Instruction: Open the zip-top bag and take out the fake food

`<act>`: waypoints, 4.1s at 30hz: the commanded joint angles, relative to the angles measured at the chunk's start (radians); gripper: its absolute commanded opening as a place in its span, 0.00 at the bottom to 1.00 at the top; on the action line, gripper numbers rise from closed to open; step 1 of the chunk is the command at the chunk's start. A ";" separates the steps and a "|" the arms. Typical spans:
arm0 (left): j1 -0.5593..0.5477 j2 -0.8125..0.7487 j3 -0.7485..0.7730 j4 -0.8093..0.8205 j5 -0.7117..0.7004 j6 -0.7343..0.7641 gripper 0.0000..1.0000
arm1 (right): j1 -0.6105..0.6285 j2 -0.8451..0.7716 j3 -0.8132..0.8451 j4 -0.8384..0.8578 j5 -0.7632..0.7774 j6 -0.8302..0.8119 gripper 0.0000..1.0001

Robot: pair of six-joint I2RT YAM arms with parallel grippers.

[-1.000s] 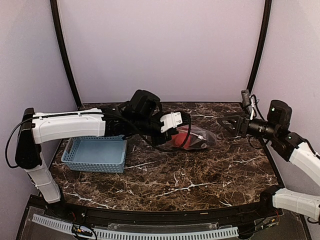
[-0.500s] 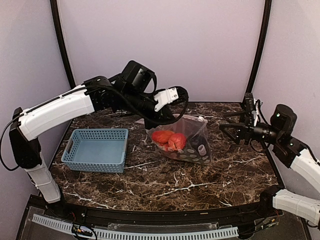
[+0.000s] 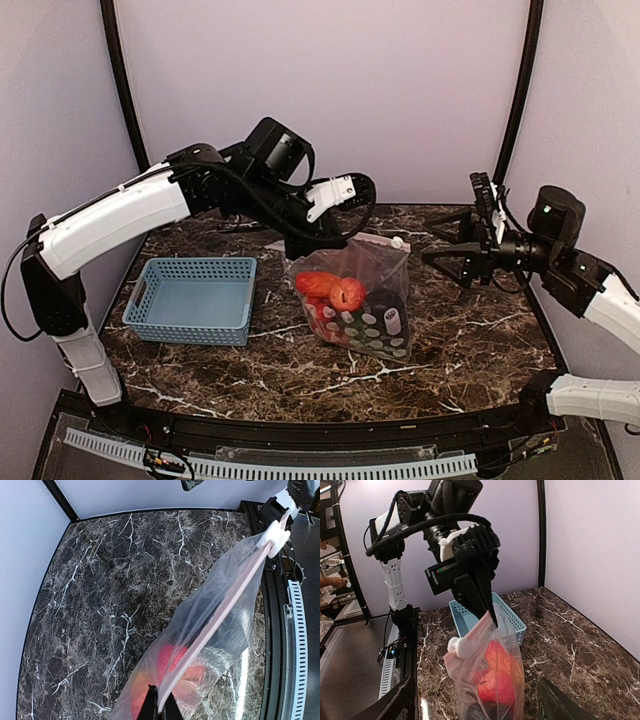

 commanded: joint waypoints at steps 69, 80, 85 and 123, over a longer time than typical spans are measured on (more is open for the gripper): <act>-0.059 0.065 -0.072 0.508 0.396 -0.063 0.19 | 0.268 0.100 0.105 -0.170 0.255 -0.212 0.00; -0.055 0.024 -0.130 0.469 0.332 -0.038 0.05 | 0.268 0.051 0.056 -0.139 0.305 -0.187 0.00; -0.031 -0.013 -0.189 0.481 0.319 -0.044 0.04 | 0.267 0.016 0.035 -0.140 0.340 -0.184 0.00; 0.230 -0.319 -0.550 0.439 0.157 -0.056 0.04 | 0.208 -0.145 -0.033 -0.197 0.604 -0.141 0.00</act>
